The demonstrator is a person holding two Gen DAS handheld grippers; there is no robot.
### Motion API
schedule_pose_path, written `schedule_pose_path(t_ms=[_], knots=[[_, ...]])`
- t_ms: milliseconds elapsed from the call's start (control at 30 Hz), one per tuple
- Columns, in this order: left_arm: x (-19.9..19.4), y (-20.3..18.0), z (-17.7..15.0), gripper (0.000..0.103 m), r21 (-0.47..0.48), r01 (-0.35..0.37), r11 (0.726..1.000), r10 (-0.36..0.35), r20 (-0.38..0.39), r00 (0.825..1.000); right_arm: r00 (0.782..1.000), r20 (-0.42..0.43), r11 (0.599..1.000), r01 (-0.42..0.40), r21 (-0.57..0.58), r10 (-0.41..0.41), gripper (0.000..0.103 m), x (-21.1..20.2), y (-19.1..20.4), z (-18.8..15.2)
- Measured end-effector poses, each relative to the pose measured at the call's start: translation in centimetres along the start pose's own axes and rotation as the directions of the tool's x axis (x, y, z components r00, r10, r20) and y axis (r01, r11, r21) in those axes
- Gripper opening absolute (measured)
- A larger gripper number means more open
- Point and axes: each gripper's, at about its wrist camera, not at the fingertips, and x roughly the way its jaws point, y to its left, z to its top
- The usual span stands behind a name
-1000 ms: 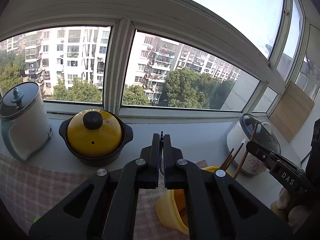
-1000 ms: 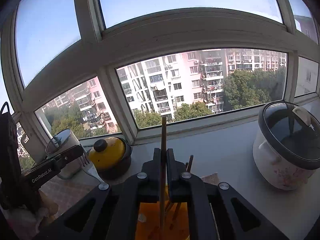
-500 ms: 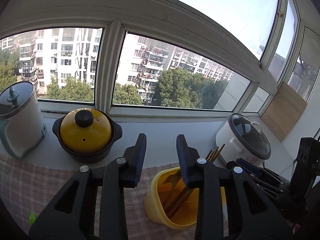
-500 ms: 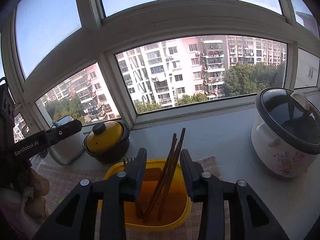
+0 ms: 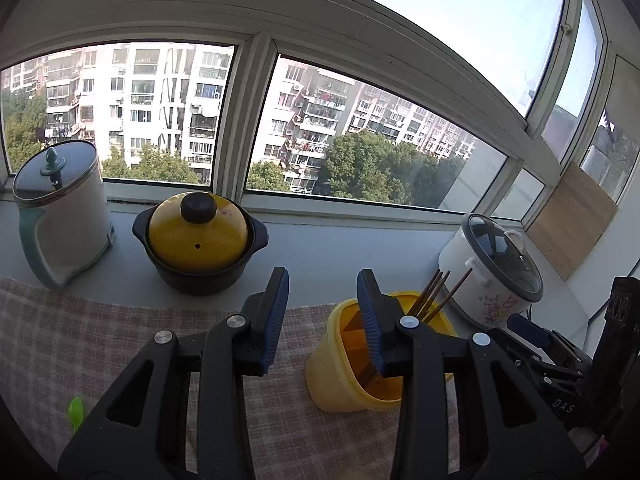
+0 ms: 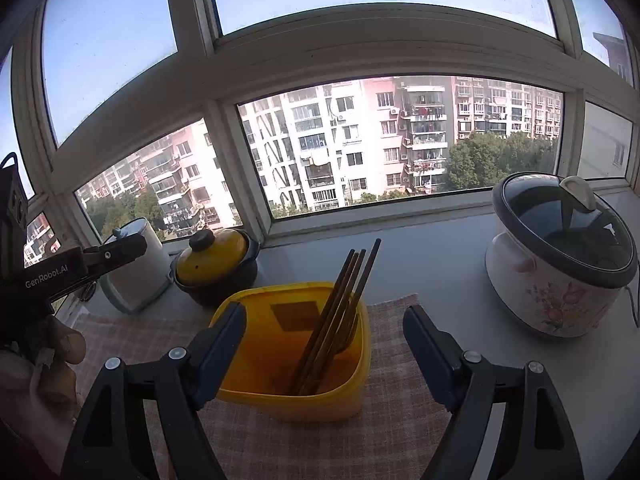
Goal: Organize utensils
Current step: 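Open the left tool and the right tool, dropping fork and chopstick into the bin, then move both open tools back down to the green spoon and metal spoon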
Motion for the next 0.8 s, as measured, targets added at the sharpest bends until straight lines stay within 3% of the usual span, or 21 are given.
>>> schedule_pose_path(t_ms=[133,200,300,500,800], knots=[[-1.0,1.4,-2.1,0.059,0.001,-0.029,1.0,0.029,-0.025,0.999,0.999,-0.022,1.0,-0.025,-0.005,0.025,0.088,-0.8,0.3,-0.8],[-1.4,2.3,-3.3,0.06,-0.002,-0.035,0.999,0.035,-0.052,0.998,0.999,-0.03,0.999,-0.03,-0.018,0.03,0.091,-1.2,0.6,-1.3],[-2.2,3.7,-5.2,0.07,-0.013,-0.076,0.997,0.075,-0.087,0.993,0.999,-0.024,0.999,-0.029,-0.041,0.028,0.098,-2.0,1.2,-2.3],[-4.3,7.7,-8.7,0.071,-0.077,-0.161,0.984,0.149,-0.144,0.978,1.0,0.003,0.998,-0.015,-0.06,0.015,0.103,-3.3,2.1,-3.6],[-7.8,12.9,-12.9,0.071,-0.067,-0.291,0.954,0.267,-0.245,0.932,1.0,-0.026,0.99,-0.015,-0.138,0.012,0.103,-3.2,4.4,-5.3]])
